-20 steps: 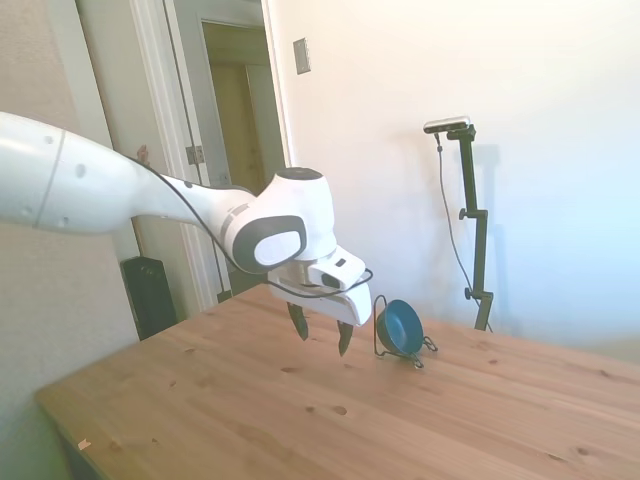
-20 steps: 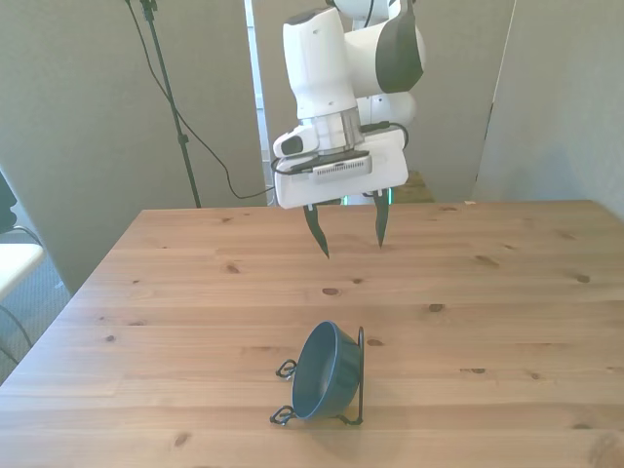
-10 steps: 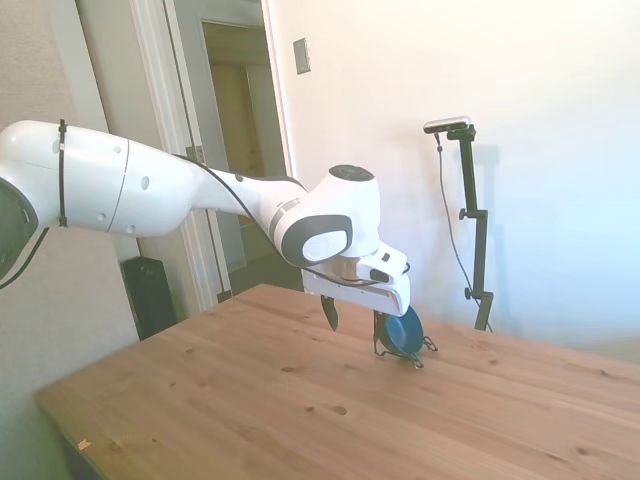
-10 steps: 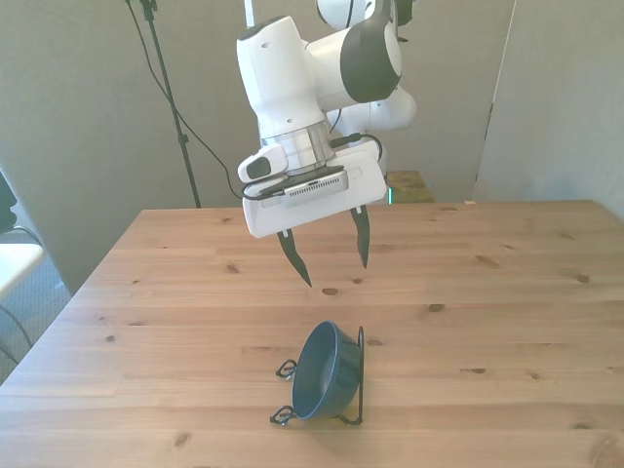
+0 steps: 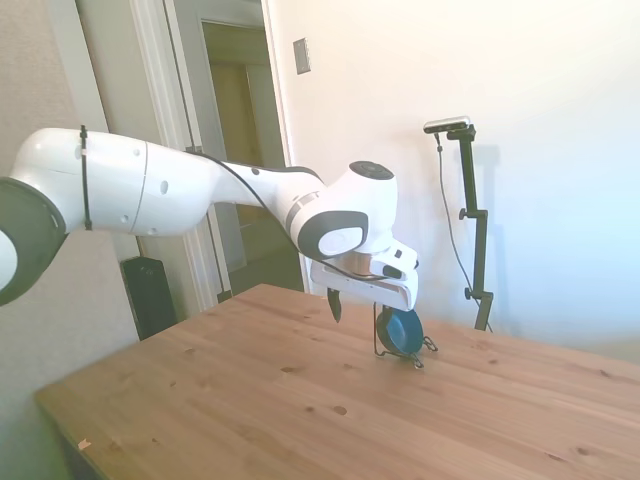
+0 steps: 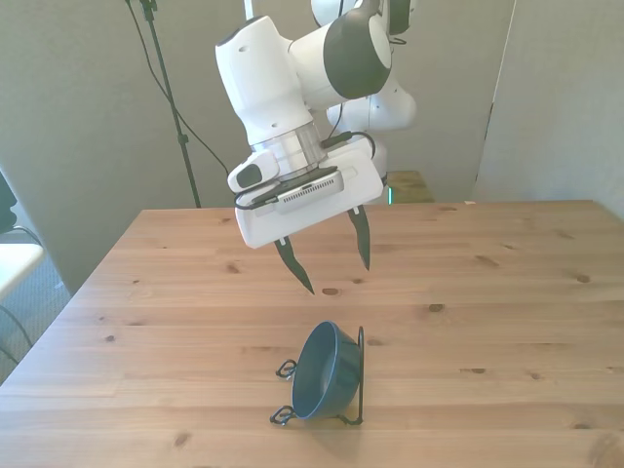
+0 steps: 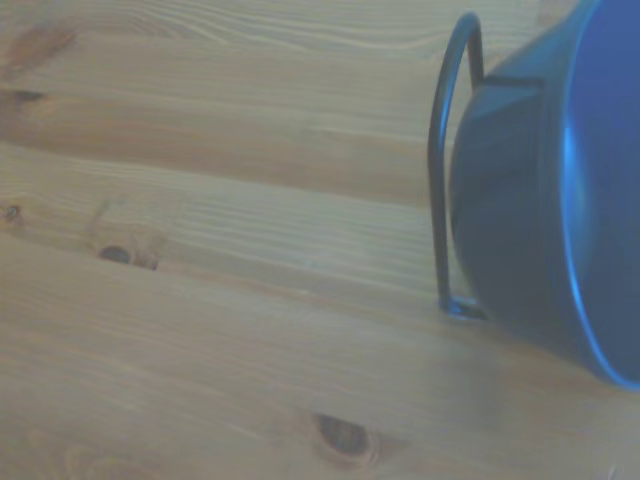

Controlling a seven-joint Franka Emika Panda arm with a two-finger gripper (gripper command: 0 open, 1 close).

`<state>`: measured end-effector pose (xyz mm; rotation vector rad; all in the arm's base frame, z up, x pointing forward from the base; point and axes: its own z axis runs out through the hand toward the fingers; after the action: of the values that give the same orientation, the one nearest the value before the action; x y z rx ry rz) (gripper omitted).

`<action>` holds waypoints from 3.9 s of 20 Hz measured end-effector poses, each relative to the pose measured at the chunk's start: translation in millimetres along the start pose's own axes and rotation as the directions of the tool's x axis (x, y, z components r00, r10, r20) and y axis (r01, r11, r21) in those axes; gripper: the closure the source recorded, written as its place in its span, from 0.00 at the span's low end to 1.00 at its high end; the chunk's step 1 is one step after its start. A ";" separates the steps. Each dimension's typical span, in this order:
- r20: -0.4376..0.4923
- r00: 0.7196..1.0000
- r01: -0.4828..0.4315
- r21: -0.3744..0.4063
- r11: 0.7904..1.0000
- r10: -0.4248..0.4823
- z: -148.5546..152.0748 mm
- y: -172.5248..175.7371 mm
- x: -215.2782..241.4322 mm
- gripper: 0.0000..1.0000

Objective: Unload the bowl

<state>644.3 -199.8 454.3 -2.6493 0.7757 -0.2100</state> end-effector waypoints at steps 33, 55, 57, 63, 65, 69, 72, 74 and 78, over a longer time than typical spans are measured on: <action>0.208 0.927 0.281 0.167 0.945 -0.312 37.4 6.0 88.1 1.00; 0.229 0.915 0.297 0.171 0.939 -0.331 42.5 8.4 90.5 1.00; 0.226 0.915 0.301 0.172 0.938 -0.334 40.3 7.3 90.5 1.00; 0.206 0.920 0.301 0.171 0.938 -0.333 29.4 8.4 92.4 1.00; 0.198 0.926 0.291 0.171 0.941 -0.322 24.1 9.4 93.4 1.00; 0.179 0.933 0.283 0.176 0.943 -0.313 12.8 3.9 93.4 1.00; 0.165 0.935 0.284 0.181 0.942 -0.313 3.7 -2.2 92.2 1.00; 0.155 0.939 0.280 0.179 0.943 -0.308 -5.4 -6.0 91.0 1.00; 0.114 0.948 0.277 0.156 0.948 -0.296 -41.0 -8.0 88.1 1.00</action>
<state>712.0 -254.2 498.6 -2.6013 0.3160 -0.1497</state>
